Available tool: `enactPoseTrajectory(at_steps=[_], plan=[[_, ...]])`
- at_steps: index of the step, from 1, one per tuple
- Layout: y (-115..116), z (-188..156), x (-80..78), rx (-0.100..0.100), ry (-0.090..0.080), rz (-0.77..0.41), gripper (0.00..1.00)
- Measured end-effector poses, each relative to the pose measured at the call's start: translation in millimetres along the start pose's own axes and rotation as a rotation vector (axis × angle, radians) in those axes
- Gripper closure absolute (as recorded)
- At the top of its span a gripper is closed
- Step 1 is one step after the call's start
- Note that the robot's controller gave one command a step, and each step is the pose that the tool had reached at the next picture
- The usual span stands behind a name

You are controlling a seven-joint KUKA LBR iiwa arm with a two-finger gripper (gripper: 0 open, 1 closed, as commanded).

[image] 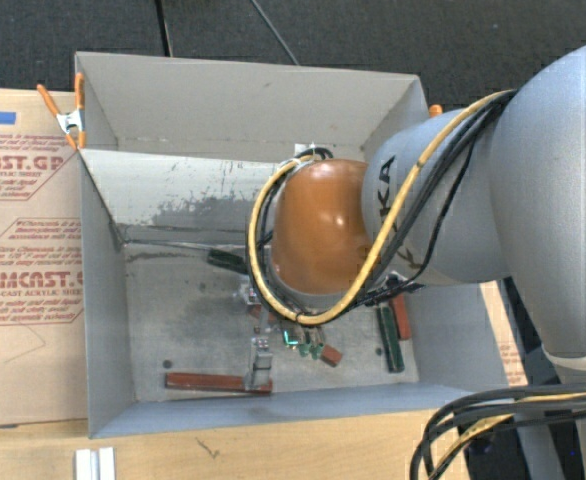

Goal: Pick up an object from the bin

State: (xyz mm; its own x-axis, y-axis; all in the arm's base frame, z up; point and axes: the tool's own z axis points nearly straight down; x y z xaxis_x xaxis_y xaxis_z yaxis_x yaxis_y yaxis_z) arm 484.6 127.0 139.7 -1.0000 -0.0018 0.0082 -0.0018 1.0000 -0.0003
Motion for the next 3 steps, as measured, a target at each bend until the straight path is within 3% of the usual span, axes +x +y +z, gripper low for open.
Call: enactPoseTrajectory(at_steps=[1,2,3], plan=[[-0.6,-4.0,-2.1,-0.001,-0.008,0.002,0.0],[27.3,59.1,1.5,-0.003,-0.011,0.108,0.0],[33.3,57.8,2.5,0.0,-0.01,0.043,0.0]])
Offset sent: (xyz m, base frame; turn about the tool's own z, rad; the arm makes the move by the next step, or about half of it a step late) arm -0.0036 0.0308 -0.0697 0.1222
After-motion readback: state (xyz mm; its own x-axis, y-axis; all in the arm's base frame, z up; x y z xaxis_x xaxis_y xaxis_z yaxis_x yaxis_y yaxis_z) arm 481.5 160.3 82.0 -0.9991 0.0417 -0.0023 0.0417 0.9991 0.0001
